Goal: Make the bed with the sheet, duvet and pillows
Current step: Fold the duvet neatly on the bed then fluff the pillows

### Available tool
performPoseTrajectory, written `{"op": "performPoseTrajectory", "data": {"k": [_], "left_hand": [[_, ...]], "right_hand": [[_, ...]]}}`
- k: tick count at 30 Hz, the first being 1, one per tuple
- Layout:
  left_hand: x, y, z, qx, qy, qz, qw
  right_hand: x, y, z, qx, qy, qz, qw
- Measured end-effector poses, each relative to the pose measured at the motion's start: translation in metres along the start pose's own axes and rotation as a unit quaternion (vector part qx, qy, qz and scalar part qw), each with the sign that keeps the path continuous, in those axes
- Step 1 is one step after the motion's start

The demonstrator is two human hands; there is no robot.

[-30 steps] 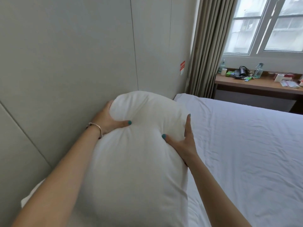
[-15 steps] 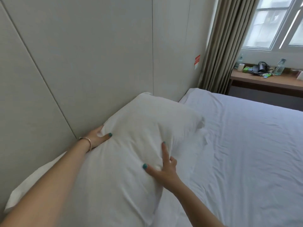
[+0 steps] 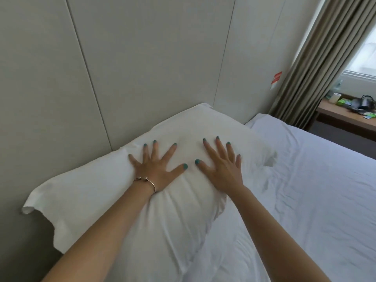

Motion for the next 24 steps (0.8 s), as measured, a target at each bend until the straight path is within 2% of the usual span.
{"op": "performPoseTrajectory", "data": {"k": [2,5,7,10,11,13,15,16,24], "left_hand": [[-0.007,0.020,0.004,-0.005,-0.010,0.010,1.000],[-0.011,0.030,0.004,-0.002,-0.012,0.025,1.000],[-0.010,0.023,0.002,-0.009,-0.013,0.024,1.000],[-0.009,-0.003,-0.002,0.003,-0.045,0.029,0.999],[-0.010,-0.009,-0.004,0.018,-0.066,0.022,0.997],[-0.013,-0.006,-0.007,0.029,-0.098,-0.008,0.995],[-0.015,0.014,-0.007,0.020,-0.103,-0.024,0.994],[-0.017,0.024,-0.004,0.019,-0.102,-0.027,0.994],[-0.022,0.067,0.020,0.042,-0.104,-0.038,0.993]], "right_hand": [[0.008,0.034,0.006,-0.077,0.023,-0.058,0.995],[0.015,0.056,-0.002,-0.096,0.044,-0.077,0.991],[0.009,0.039,0.001,-0.062,0.044,-0.095,0.993],[-0.024,-0.012,0.035,0.060,0.005,-0.102,0.993],[-0.032,-0.019,0.050,0.074,0.001,-0.083,0.994],[-0.033,-0.004,0.075,0.018,0.018,-0.075,0.997],[-0.020,0.036,0.078,-0.076,0.039,-0.120,0.989],[-0.012,0.051,0.077,-0.094,0.045,-0.134,0.986],[-0.001,0.082,0.084,-0.084,0.060,-0.173,0.980]]}}
Point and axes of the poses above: each hand's wrist, its own z-axis towards the middle knuckle, its own y-axis out of the palm, x = y × z, the point moved 9 cm from there along z, towards the middle knuckle, and after that the axes turned 7 degrees about z, right-handed, at the moved point
